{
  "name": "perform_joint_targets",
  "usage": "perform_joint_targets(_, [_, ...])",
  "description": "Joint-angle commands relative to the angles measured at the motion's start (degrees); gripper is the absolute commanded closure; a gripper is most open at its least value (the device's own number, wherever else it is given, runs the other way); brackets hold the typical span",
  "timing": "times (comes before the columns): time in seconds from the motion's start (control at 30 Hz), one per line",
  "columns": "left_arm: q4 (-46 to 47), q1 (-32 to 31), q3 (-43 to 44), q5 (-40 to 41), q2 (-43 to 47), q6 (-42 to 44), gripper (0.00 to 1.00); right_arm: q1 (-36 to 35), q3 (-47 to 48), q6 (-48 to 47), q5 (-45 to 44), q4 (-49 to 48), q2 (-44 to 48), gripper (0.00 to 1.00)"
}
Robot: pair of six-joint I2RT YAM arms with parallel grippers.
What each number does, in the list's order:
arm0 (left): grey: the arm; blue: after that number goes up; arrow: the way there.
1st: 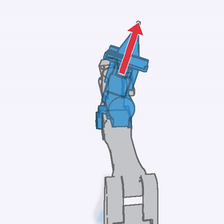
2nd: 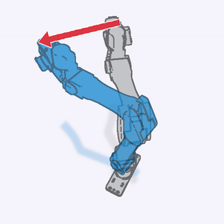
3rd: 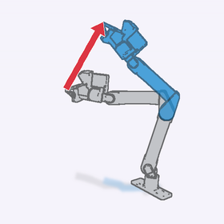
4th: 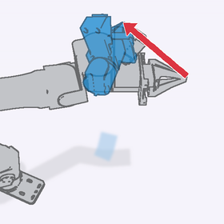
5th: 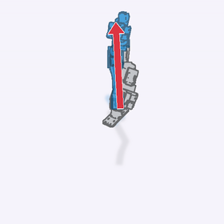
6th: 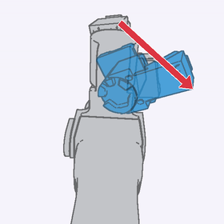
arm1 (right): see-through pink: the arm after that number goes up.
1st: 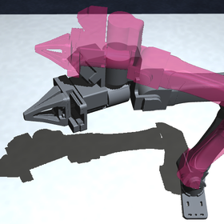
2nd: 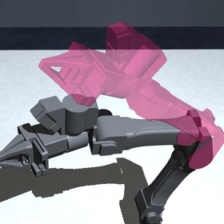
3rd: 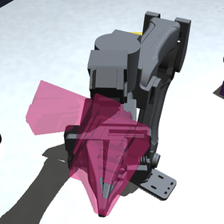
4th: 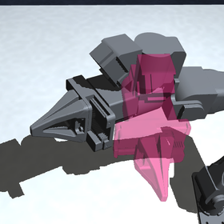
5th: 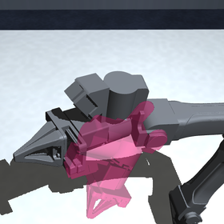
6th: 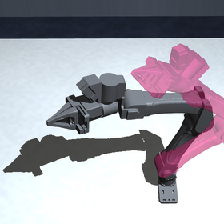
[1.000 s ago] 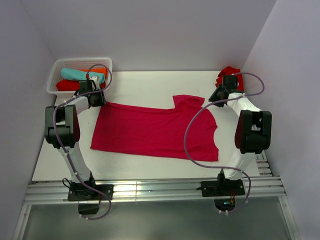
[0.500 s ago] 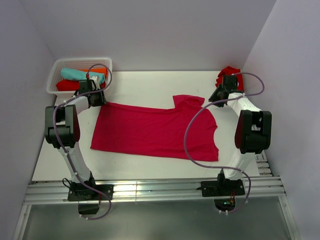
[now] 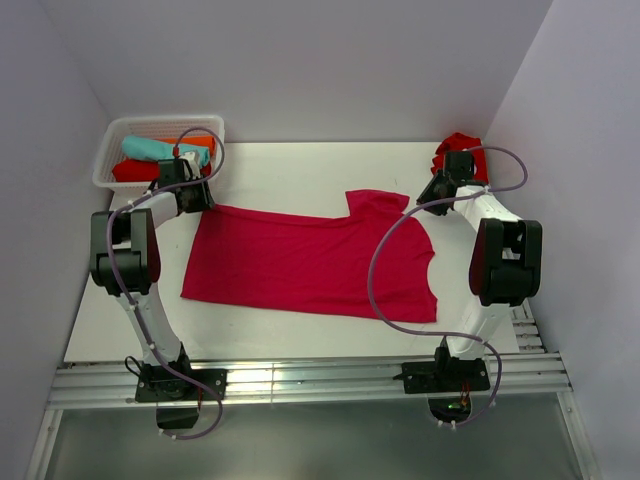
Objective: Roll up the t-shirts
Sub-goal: Fold the tshirt
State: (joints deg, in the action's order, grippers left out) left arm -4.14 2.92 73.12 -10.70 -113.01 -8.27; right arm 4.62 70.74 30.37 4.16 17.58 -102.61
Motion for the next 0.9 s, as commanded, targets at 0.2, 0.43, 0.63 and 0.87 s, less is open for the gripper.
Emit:
perform_joint_targets(0.2, [0.89,-0.19,1.67,-0.81,-0.54,-1.04,0.62,-0.4,1.24,-1.01,0.23,-0.8,-1.19,0.64])
perform_joint_targets(0.43, [0.72,-0.81,2.02,-0.46,-0.89,-0.96,0.71,-0.4,1.5,-1.1,0.49,-1.06,-1.54,0.64])
perform_joint_targets(0.63, [0.71,-0.81,2.2,-0.55,-0.55,-0.69,0.87,-0.4,2.03,-1.45,1.28,-1.23,-2.42,0.64])
perform_joint_targets(0.87, [0.36,-0.9,2.29,-0.38,-0.02,0.01,1.0,-1.02,2.91,-2.42,2.69,-2.2,-3.21,0.61])
